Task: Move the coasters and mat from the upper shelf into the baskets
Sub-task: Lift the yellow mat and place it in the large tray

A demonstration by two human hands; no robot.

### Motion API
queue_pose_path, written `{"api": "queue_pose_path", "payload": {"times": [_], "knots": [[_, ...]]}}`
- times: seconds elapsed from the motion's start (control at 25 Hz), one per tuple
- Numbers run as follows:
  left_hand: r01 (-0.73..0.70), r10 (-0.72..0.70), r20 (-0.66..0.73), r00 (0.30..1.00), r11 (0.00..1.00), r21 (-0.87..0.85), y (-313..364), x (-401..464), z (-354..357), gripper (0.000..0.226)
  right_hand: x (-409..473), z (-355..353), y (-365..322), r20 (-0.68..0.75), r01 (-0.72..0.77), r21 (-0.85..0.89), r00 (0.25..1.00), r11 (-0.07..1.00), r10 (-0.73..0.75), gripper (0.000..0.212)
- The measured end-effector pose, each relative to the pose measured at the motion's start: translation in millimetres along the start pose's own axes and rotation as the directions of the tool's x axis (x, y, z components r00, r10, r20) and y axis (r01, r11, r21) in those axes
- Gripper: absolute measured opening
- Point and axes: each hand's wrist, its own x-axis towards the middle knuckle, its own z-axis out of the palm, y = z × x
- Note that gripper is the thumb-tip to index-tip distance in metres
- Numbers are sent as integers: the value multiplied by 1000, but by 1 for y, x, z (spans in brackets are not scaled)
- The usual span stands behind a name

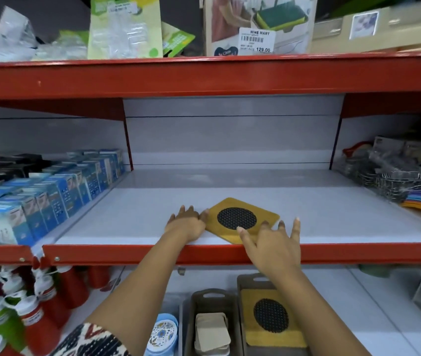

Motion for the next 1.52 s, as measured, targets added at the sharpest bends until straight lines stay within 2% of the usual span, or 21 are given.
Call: {"api": "queue_pose_path", "payload": {"times": [0.12, 0.2, 0.32, 0.4, 0.44, 0.52, 0.6, 0.68, 0.72, 0.8, 0.88, 0.96, 1.04, 1.12, 1.32, 1.52], "knots": [[-4, 5, 7, 1000, 990, -141, 2, 8, 0, 65, 7, 1, 3, 18, -6, 130, 1000, 991, 3, 68], [40, -39, 9, 999, 967, -252, 2, 11, -1, 64, 9, 1, 4, -3, -4, 183, 1000, 983, 5, 60], [52, -89, -95, 991, 939, -339, 3, 8, -7, 47, 9, -4, 6, -54, -21, 326, 998, 945, 40, 57], [3, -102, -194, 976, 893, -451, 0, 0, -8, 31, 9, -10, 7, -61, -33, 592, 994, 805, 86, 49], [-16, -122, -212, 970, 834, -551, -3, -5, -6, 26, 7, -12, 5, -64, -25, 738, 992, 675, 107, 42], [-42, -173, -196, 965, 638, -769, -8, -15, -3, 22, 1, -18, 3, -38, -17, 949, 985, 316, 168, 31], [-86, -174, -146, 974, 311, -946, -9, -30, -4, 18, -3, -21, 2, 68, -64, 997, 982, -30, 178, 51], [-82, -125, -78, 989, -29, -996, -13, -49, -11, 17, -8, -21, 5, 144, -106, 970, 975, -218, 168, 65], [-68, -94, -56, 994, -130, -989, -17, -59, -13, 19, -13, -20, 6, 171, -122, 950, 973, -287, 153, 69], [-30, -29, -24, 999, -231, -972, -25, -77, -13, 20, -23, -17, 8, 216, -151, 902, 969, -405, 121, 72], [12, 0, 13, 1000, -288, -958, -33, -97, -7, 20, -37, -12, 10, 241, -169, 862, 966, -478, 94, 68], [34, 29, 26, 999, -323, -946, -43, -116, 3, 30, -54, -8, 12, 232, -176, 843, 972, -508, 48, 56], [51, 111, 18, 994, -303, -952, -53, -135, 18, 40, -71, 0, 15, 230, -191, 832, 973, -521, 10, 48], [93, 197, 39, 980, -273, -958, -67, -152, 39, 41, -89, 11, 19, 250, -228, 820, 968, -525, -30, 48], [259, 348, 155, 925, -276, -925, -104, -180, 100, 57, -137, 58, 24, 362, -346, 762, 928, -548, -82, 61], [392, 417, 260, 871, -269, -880, -125, -200, 148, 61, -175, 96, 30, 479, -434, 661, 872, -612, -101, 58]]}}
